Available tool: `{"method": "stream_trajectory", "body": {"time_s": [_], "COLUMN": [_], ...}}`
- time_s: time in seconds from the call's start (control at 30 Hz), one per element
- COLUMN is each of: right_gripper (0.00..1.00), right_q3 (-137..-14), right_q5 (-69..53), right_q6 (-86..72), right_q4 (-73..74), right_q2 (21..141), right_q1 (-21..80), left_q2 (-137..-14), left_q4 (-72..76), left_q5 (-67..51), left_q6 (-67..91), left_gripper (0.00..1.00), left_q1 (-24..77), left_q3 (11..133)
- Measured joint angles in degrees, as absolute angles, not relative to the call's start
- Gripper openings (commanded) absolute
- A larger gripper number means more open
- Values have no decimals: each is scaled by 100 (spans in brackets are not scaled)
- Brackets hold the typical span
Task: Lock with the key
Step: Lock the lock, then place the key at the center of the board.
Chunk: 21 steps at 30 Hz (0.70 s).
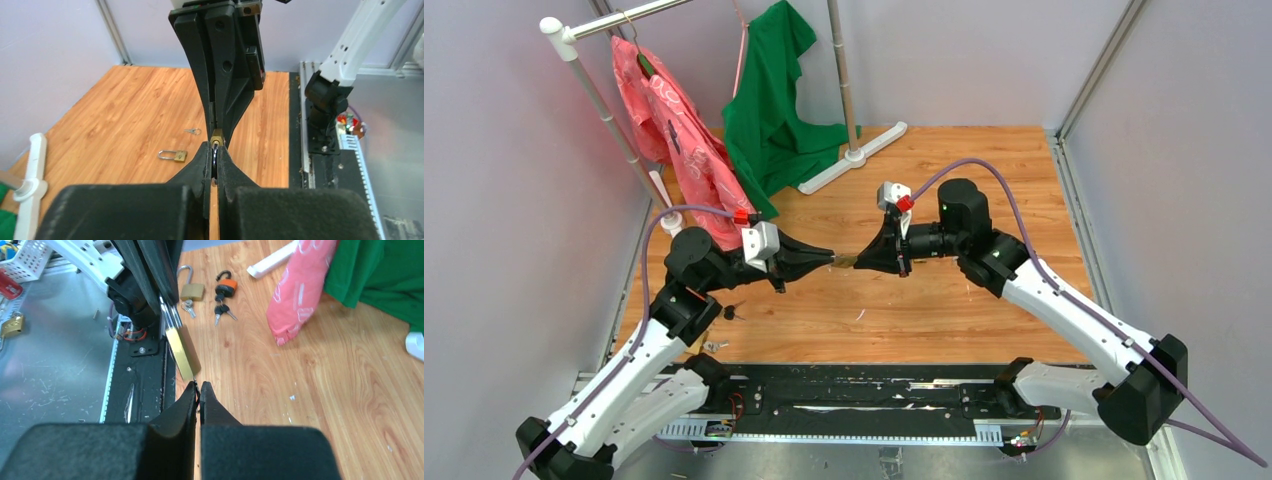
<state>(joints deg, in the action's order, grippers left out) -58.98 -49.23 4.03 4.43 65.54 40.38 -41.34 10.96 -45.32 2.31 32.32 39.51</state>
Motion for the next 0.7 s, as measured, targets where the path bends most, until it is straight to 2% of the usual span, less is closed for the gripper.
{"method": "stream_trajectory", "body": {"time_s": [0.1,0.27,0.4,0.6,0.7], "right_gripper": [0,0,0,0,0], "right_q3": [-5616,-4751,-4377,-4318,-3719], "right_q5": [-4862,-4569,-4171,-2668,-2021], "right_q6": [425,239,-132,-1868,-2665], "right_q4": [316,303,311,832,1157], "right_q2": [6545,6796,6919,7352,6882], "right_q1": [3787,2779,2731,2731,2694], "left_q2": [-4139,-4141,-4060,-3898,-3872], "left_q4": [513,-908,-1789,-2471,-2521], "left_q5": [-4541,-4390,-4307,-4543,-4613], "left_q6": [-401,-2032,-2945,-3087,-2945], "left_gripper": [0,0,0,0,0], "left_q1": [3028,2198,2080,2080,2080], "left_q3": [4182,5074,5325,5107,5009]}}
